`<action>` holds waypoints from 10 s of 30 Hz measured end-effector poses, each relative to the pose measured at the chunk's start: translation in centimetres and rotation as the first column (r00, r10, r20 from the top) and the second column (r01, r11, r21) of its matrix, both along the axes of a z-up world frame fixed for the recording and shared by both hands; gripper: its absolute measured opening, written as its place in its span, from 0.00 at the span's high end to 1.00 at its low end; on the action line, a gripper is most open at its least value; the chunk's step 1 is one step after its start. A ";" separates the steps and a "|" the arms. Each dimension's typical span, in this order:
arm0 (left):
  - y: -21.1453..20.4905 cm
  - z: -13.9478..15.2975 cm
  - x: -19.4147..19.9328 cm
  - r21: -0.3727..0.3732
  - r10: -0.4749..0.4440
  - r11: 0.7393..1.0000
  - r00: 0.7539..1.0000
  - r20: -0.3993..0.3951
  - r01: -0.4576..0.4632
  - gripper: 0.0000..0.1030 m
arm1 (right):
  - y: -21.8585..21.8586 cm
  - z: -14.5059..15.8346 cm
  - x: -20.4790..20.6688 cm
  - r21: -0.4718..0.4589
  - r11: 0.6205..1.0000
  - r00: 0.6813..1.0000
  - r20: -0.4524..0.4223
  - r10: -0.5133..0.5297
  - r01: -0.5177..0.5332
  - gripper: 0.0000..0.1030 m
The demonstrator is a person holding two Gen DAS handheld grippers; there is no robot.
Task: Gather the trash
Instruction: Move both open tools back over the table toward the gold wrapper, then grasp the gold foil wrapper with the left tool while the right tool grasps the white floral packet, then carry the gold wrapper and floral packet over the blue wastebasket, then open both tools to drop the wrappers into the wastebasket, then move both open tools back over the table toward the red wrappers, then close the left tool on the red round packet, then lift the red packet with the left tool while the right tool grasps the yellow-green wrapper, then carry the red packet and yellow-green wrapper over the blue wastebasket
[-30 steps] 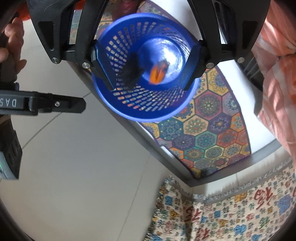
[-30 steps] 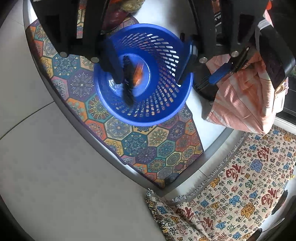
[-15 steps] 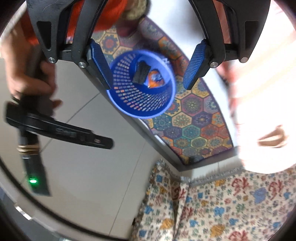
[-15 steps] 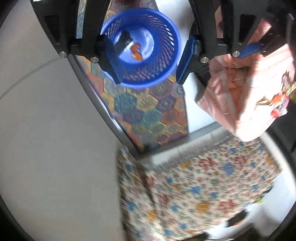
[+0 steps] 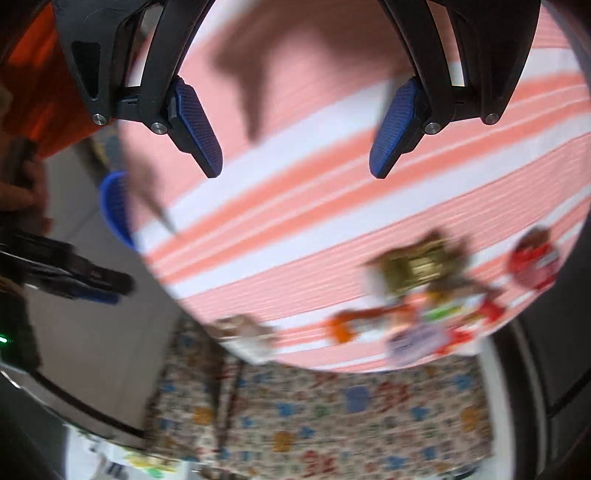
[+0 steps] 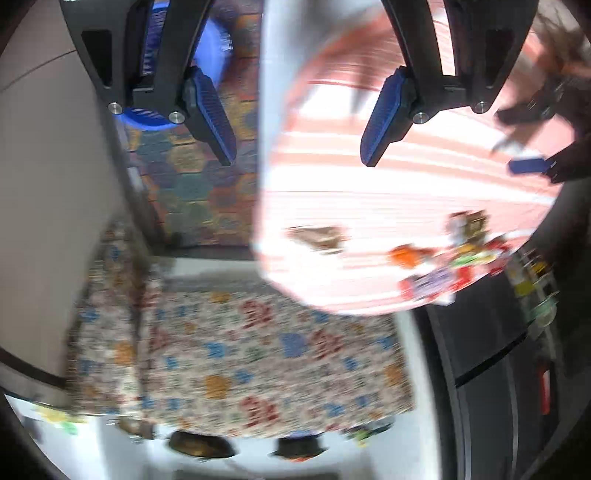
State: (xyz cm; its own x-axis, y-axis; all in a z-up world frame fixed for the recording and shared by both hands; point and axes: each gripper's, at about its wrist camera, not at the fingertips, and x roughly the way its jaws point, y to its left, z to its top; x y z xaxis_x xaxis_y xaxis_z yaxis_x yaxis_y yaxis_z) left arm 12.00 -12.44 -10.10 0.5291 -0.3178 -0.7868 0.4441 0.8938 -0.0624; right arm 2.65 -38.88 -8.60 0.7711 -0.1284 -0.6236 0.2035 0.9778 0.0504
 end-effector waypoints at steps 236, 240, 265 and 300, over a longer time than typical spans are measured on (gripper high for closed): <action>20.0 -2.6 17.3 -0.230 0.392 0.884 0.914 -0.108 -0.407 0.63 | 12.5 -6.5 17.2 -0.063 0.995 0.979 -0.193 0.059 -0.073 0.00; 20.4 -2.4 15.8 -0.292 0.398 0.866 0.913 -0.091 -0.406 0.72 | 12.6 -6.6 17.2 -0.064 0.995 0.980 -0.192 0.058 -0.072 0.00; 17.5 0.3 6.6 -0.298 0.331 0.900 0.944 -0.007 -0.318 0.86 | 17.6 -1.2 23.4 0.086 0.931 0.924 -0.126 0.362 -0.354 0.84; -10.8 8.3 -0.1 -0.312 -0.170 0.930 0.979 0.109 0.196 0.86 | -4.4 5.6 -3.1 0.094 0.995 0.999 -0.034 -0.019 0.022 0.86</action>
